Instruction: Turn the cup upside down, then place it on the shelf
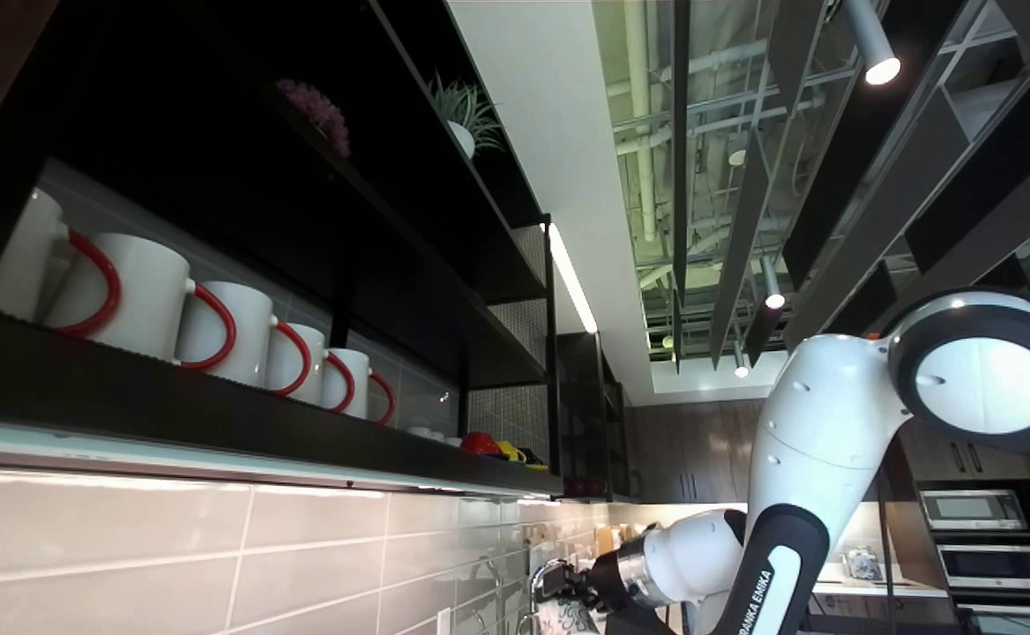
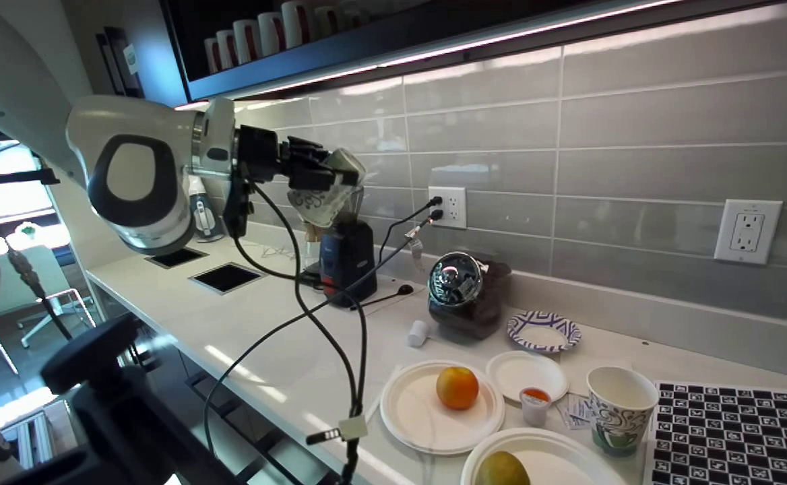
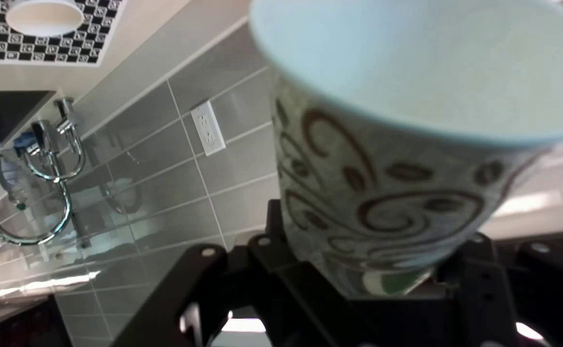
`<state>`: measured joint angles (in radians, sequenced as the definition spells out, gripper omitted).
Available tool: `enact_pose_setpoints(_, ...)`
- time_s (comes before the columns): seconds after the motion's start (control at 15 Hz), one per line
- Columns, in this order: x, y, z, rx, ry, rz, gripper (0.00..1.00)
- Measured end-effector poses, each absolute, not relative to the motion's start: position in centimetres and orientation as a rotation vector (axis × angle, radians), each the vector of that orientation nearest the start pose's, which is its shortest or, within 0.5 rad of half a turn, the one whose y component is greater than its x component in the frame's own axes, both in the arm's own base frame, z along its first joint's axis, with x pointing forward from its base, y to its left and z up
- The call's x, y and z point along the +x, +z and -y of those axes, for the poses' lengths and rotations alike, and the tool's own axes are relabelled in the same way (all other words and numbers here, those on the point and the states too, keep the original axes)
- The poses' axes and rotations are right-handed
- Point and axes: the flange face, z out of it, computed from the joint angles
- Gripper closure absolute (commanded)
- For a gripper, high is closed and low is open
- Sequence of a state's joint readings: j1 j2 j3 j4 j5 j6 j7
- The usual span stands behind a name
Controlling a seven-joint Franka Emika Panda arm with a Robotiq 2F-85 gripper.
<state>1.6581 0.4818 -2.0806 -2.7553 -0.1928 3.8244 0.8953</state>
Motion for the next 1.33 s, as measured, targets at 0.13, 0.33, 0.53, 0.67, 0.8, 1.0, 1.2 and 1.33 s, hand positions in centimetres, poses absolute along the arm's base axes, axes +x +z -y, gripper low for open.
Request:
enact_pose_setpoints(0.13, 40.5, 46.6, 11.9, -2.280, -2.027, -1.055, 0.35)
enact_pose_setpoints(0.33, 40.3, 48.0, 11.0, -2.247, -2.084, -1.063, 0.35)
enact_pose_setpoints(0.53, 40.2, 48.1, 11.0, -2.245, -2.087, -1.067, 0.60)
enact_pose_setpoints(0.67, 40.2, 48.2, 11.1, -2.242, -2.098, -1.061, 0.60)
enact_pose_setpoints(0.8, 39.8, 49.2, 11.3, -2.213, -2.148, -1.053, 0.60)
enact_pose_setpoints(1.0, 38.7, 51.4, 11.7, -2.157, -2.258, -1.047, 0.60)
enact_pose_setpoints(1.2, 37.6, 53.5, 12.0, -2.092, -2.365, -1.067, 0.60)
enact_pose_setpoints(1.33, 36.9, 54.7, 12.2, -2.047, -2.429, -1.085, 0.60)
